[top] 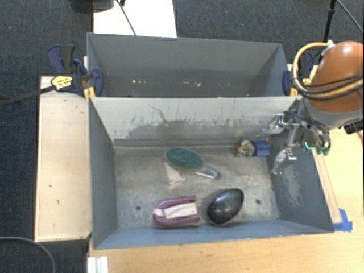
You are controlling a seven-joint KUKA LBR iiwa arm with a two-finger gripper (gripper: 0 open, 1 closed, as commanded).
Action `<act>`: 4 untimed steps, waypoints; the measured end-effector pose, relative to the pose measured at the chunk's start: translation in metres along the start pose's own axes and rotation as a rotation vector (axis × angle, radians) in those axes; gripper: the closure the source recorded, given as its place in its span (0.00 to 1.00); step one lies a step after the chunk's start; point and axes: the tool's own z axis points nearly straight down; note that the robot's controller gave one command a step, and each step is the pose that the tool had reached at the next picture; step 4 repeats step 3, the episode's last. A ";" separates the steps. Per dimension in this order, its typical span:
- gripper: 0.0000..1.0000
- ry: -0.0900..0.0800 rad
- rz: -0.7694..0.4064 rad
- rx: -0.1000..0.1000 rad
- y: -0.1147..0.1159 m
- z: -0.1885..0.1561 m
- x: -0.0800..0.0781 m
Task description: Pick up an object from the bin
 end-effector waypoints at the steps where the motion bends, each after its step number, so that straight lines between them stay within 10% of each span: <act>1: 0.00 -0.037 0.432 -0.004 0.022 0.103 -0.002; 2: 1.00 -0.065 0.429 0.000 0.018 0.099 -0.007; 3: 1.00 -0.015 0.106 0.002 0.003 -0.029 -0.019; 4: 1.00 -0.015 0.106 0.002 0.003 -0.029 -0.019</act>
Offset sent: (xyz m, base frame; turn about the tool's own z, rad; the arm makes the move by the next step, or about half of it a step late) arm -0.0088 0.0227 -0.1155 0.4333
